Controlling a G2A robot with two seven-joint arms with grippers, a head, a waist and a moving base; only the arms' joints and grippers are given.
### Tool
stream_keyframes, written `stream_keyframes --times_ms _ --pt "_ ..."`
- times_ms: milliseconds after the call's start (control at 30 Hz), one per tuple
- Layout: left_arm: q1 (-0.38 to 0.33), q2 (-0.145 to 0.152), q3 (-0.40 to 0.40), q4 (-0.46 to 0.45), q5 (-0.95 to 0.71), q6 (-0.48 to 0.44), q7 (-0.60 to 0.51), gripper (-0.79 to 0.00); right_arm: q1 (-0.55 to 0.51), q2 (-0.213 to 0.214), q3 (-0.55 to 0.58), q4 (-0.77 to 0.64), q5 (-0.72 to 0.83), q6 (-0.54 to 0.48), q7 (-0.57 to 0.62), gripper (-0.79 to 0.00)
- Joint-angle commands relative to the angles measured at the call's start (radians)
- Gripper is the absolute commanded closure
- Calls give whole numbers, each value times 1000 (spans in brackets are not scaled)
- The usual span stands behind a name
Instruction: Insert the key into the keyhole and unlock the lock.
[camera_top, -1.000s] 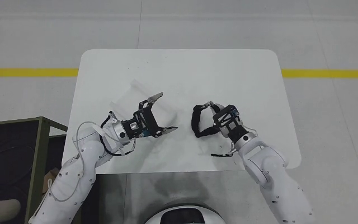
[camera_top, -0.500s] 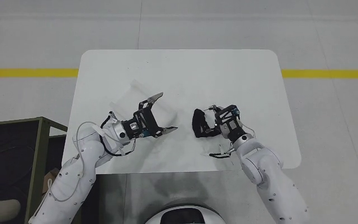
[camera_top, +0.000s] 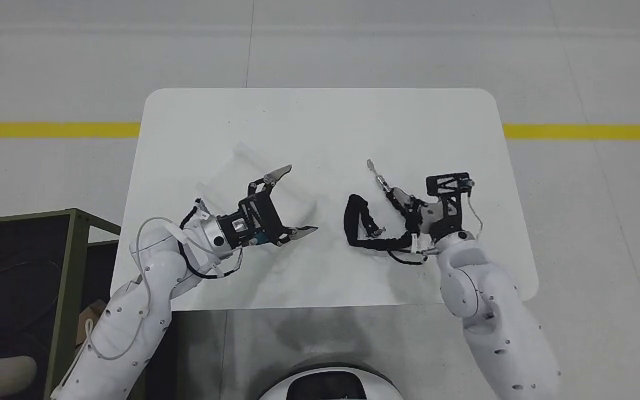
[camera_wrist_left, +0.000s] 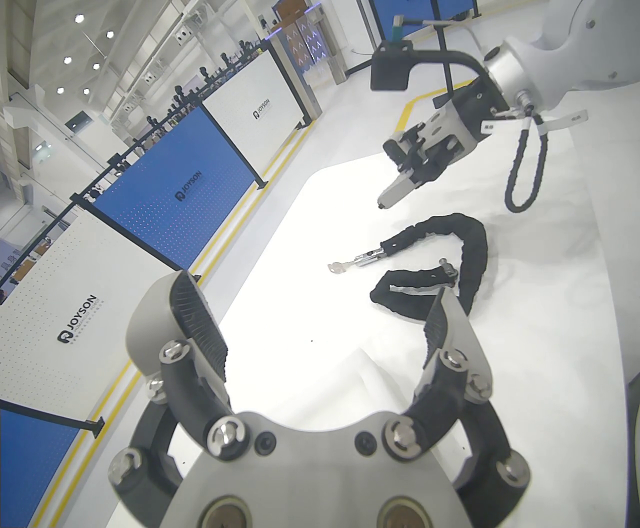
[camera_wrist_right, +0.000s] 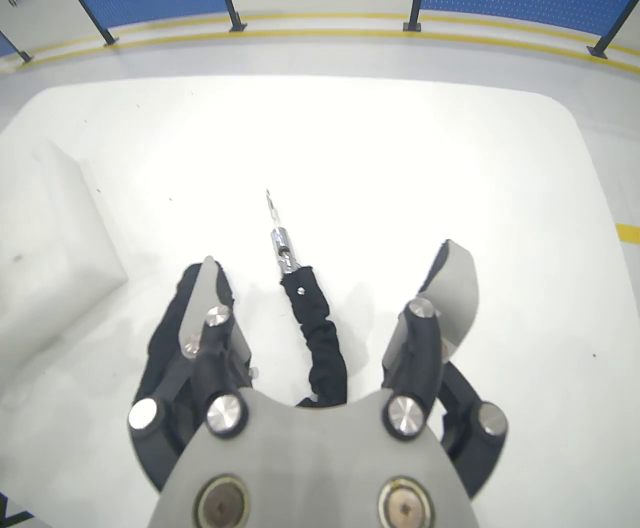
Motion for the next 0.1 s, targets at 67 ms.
stream_keyframes --times_ms 67 --pt "0 0 0 0 0 0 0 -785 -11 -1 8 -9 43 11 -12 -769"
